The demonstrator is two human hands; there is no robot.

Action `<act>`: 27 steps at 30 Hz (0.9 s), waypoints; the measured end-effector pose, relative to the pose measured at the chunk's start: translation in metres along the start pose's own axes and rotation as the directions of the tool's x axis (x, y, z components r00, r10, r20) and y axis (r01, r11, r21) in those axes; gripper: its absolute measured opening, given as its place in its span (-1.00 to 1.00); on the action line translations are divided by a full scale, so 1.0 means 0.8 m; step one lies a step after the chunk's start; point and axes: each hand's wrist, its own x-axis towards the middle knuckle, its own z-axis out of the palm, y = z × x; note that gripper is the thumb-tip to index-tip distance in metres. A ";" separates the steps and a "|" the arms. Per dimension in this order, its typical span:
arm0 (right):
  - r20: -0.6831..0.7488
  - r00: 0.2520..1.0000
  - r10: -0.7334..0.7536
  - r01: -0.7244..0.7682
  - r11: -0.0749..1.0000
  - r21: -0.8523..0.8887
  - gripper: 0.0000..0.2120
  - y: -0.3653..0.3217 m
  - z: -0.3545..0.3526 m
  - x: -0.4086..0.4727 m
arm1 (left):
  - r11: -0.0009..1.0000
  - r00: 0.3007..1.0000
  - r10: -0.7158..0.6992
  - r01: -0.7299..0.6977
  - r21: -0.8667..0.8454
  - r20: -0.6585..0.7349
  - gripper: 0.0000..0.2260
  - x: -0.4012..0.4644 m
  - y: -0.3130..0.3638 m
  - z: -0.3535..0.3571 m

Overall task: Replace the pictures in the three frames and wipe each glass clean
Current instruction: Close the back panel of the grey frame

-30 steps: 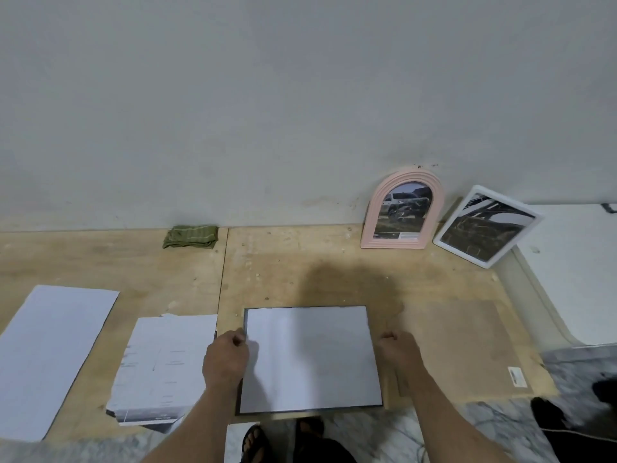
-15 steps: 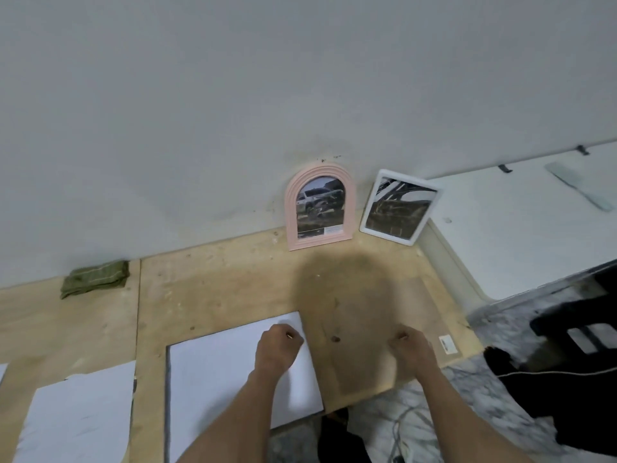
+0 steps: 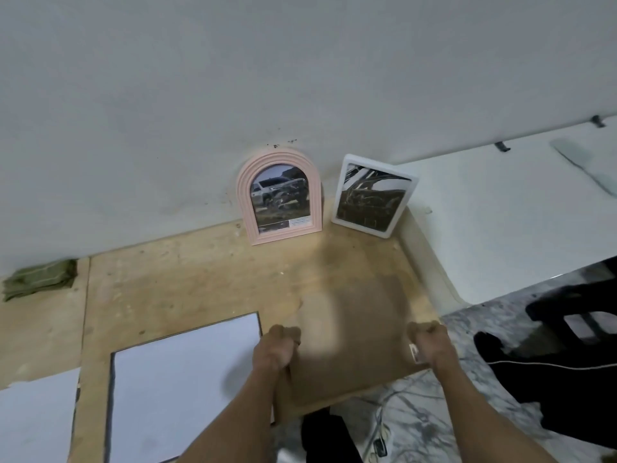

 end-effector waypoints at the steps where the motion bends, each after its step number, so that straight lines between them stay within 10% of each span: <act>1: 0.017 1.000 0.003 -0.003 0.999 0.050 -0.77 -0.006 -0.010 -0.016 | 0.997 1.000 -0.003 0.002 -0.083 -0.019 -0.67 0.004 -0.004 -0.002; 10: 0.093 0.992 -0.091 0.070 0.975 0.212 -0.86 -0.057 0.014 -0.108 | 0.854 0.993 0.035 -0.089 -0.512 -0.115 -0.78 0.000 -0.068 -0.106; 20: 0.364 0.913 -0.186 0.146 0.980 0.136 -0.85 -0.091 0.228 -0.248 | 0.846 0.925 -0.136 -0.078 -0.527 -0.354 -0.72 -0.036 -0.300 -0.263; 27: 0.236 0.962 -0.140 0.134 0.990 0.039 -0.86 -0.064 0.263 -0.274 | 0.930 0.902 -0.109 -0.057 -0.364 -0.419 -0.70 -0.030 -0.321 -0.265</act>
